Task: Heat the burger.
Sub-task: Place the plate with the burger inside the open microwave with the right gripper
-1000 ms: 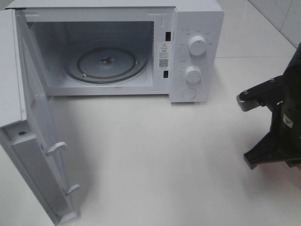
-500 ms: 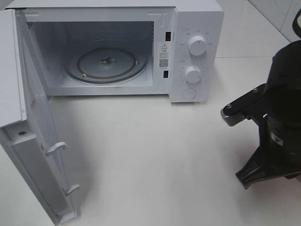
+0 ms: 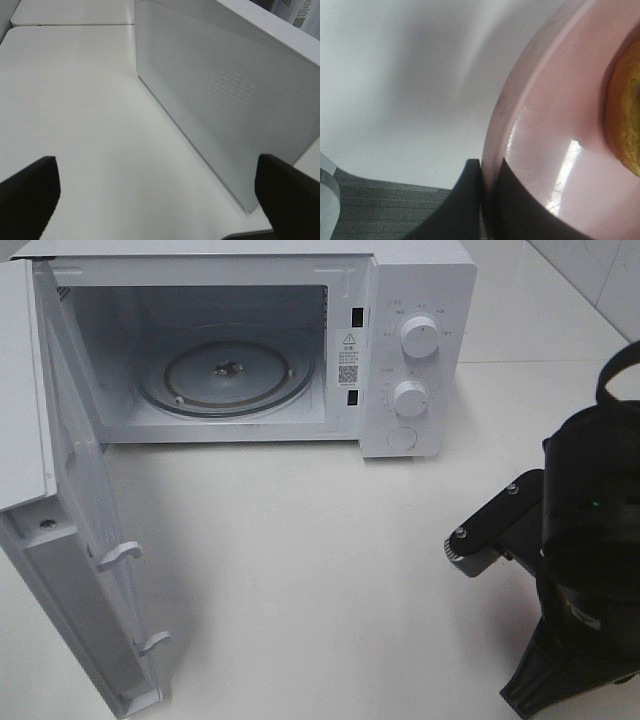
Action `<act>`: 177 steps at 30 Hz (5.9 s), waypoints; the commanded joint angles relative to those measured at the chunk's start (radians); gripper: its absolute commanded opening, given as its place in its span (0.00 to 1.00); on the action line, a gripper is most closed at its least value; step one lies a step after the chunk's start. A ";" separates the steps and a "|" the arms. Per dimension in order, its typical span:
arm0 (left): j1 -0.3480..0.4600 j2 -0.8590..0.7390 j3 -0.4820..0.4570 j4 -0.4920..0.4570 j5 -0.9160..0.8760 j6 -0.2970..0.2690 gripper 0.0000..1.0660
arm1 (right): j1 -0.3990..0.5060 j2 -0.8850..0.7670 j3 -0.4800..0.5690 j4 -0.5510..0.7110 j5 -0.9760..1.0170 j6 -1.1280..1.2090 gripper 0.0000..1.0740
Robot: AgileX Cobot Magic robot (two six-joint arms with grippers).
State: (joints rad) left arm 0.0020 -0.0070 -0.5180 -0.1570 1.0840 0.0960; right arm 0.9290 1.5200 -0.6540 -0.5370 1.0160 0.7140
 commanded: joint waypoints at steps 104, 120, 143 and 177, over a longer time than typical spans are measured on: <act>-0.005 -0.015 0.003 -0.002 -0.016 -0.002 0.92 | -0.284 -0.007 -0.041 0.563 -0.793 -2.293 0.00; -0.005 -0.015 0.003 -0.002 -0.016 -0.002 0.92 | -0.284 0.058 -0.102 0.554 -0.866 -2.282 0.00; -0.005 -0.015 0.003 -0.002 -0.016 -0.002 0.92 | -0.258 0.236 -0.353 0.554 -0.816 -2.258 0.00; -0.005 -0.015 0.003 -0.002 -0.016 -0.002 0.92 | -0.229 0.455 -0.679 0.551 -0.732 -2.107 0.00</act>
State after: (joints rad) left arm 0.0020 -0.0070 -0.5180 -0.1570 1.0830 0.0960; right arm 0.6990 1.9810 -1.3050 0.0130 0.3350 -1.4120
